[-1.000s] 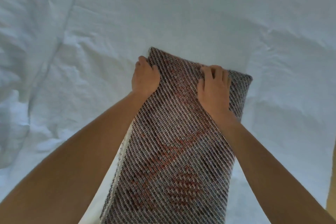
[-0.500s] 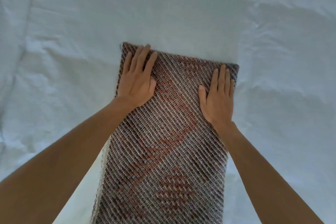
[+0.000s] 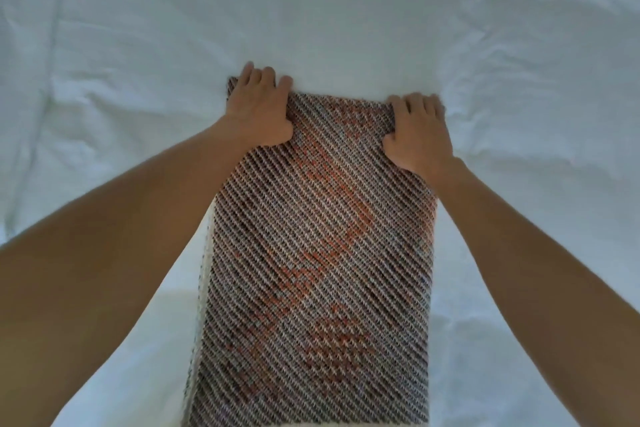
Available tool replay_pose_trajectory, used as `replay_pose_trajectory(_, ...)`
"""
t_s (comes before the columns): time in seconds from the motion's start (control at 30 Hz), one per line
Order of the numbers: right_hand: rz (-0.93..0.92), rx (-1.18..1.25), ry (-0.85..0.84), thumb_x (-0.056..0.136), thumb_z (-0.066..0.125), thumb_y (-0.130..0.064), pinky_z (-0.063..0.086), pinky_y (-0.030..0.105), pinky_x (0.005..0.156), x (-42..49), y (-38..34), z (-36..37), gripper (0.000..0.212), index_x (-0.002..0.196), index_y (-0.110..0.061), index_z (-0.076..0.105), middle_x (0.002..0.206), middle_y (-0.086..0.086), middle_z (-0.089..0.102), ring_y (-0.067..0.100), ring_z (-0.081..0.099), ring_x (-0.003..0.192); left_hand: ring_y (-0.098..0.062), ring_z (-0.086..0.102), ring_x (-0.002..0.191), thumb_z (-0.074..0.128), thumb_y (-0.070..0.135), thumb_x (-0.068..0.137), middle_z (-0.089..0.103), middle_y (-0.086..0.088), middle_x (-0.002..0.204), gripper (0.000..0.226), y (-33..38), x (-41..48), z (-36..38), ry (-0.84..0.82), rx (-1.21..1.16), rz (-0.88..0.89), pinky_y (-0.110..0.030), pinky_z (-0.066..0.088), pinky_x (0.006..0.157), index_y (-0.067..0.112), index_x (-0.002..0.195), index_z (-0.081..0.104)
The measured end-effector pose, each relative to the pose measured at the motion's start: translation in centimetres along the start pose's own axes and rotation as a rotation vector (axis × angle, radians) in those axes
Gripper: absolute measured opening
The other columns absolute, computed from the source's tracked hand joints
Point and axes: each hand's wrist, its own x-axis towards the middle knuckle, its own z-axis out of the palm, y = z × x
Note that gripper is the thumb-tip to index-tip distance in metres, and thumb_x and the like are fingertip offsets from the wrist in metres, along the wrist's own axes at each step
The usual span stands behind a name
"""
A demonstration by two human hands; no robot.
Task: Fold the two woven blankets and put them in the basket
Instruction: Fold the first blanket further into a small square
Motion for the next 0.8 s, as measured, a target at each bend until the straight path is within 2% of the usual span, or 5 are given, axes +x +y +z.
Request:
replay_pose_trajectory(0.13,0.006,-0.082,-0.11,0.083,0.055,-0.022,0.031,0.046,0.106,0.8,-0.4,-2.6,0.049,0.128,-0.006,0.045,0.126,0.02,0.045,0.037,0.04,0.12,-0.034,0.049,0.106,0.061,0.023,0.076,0.045,-0.019,0.117,0.043,-0.4,-1.1,-1.8,-0.012,-0.033,0.058,-0.043,0.041,0.09,0.004,0.113,0.051)
replay_pose_trajectory(0.37,-0.123,-0.08,0.117,0.087,0.052,-0.029,0.038,0.04,0.085,-2.7,-0.7,-6.0,0.033,0.106,-0.002,0.05,0.094,0.014,0.054,0.032,0.052,0.092,-0.023,0.042,0.077,0.055,0.022,0.079,0.05,-0.01,0.085,0.026,-0.9,-5.7,-3.7,0.148,-0.063,0.08,-0.033,0.031,0.069,0.007,0.096,0.042)
replay_pose_trajectory(0.47,-0.15,-0.04,0.193,0.087,0.052,-0.028,0.034,0.035,0.07,-5.7,-0.9,-6.9,0.032,0.103,-0.001,0.048,0.087,0.013,0.052,0.025,0.041,0.076,-0.022,0.042,0.071,0.054,0.025,0.08,0.044,-0.005,0.079,0.033,-0.6,-8.2,-4.3,0.182,-0.09,0.078,-0.034,0.035,0.066,0.006,0.104,0.043)
replay_pose_trajectory(0.63,-0.171,-0.01,0.286,0.081,0.059,-0.018,0.038,0.036,0.065,-12.1,-1.7,-7.0,0.03,0.103,0.001,0.055,0.095,0.02,0.053,0.032,0.049,0.08,-0.019,0.041,0.075,0.055,0.029,0.084,0.043,-0.004,0.088,0.04,0.4,-14.4,-4.7,0.186,-0.135,0.094,-0.033,0.04,0.064,0.008,0.115,0.042)
replay_pose_trajectory(0.8,-0.159,-0.016,0.307,0.073,0.074,-0.013,0.048,0.043,0.075,-19.8,-2.9,-5.9,0.033,0.1,0.0,0.063,0.099,0.02,0.059,0.038,0.055,0.092,-0.02,0.047,0.083,0.06,0.021,0.077,0.05,-0.007,0.101,0.047,1.7,-21.5,-3.0,0.162,-0.196,0.08,-0.032,0.043,0.065,0.01,0.12,0.044)
